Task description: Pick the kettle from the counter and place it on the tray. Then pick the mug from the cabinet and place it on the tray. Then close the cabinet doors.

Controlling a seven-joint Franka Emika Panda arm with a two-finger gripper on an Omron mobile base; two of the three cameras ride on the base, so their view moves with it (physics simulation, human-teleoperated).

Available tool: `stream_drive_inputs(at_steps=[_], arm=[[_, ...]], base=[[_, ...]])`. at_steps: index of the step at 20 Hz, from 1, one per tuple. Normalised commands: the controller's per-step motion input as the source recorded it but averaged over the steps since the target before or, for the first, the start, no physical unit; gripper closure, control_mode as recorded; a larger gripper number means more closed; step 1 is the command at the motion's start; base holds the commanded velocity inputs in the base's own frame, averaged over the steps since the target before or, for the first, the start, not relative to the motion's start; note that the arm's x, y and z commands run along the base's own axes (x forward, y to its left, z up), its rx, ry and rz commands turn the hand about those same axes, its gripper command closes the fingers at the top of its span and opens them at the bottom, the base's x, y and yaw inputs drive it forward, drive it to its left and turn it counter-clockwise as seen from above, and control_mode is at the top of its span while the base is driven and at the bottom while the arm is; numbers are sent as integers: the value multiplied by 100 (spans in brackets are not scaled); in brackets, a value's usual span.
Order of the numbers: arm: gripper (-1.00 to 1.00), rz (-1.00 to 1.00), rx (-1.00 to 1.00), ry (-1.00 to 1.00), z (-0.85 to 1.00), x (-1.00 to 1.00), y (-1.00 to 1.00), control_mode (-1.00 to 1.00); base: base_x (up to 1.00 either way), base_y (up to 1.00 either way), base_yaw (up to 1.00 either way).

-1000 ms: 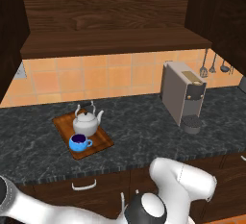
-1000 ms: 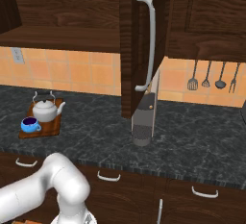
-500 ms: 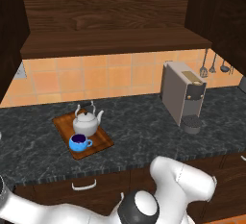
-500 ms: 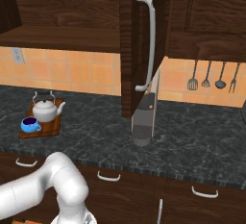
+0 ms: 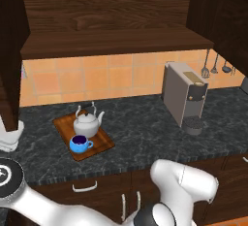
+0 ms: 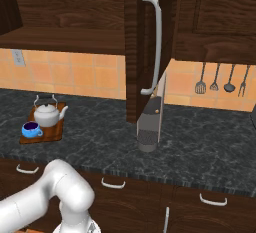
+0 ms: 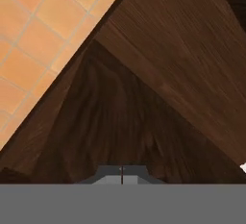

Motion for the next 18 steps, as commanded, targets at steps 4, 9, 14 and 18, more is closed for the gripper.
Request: stream_drive_inputs(at_steps=[4, 9, 14, 18], arm=[[100, 0, 0, 0, 76, 34, -88, -100], [100, 0, 0, 0, 100, 22, -57, -100], [100, 0, 1, 6, 100, 38, -54, -100], [100, 0, 15, 6, 77, 47, -29, -100]], base=[[0, 0, 0], [0, 0, 0], [0, 0, 0], [0, 0, 0]])
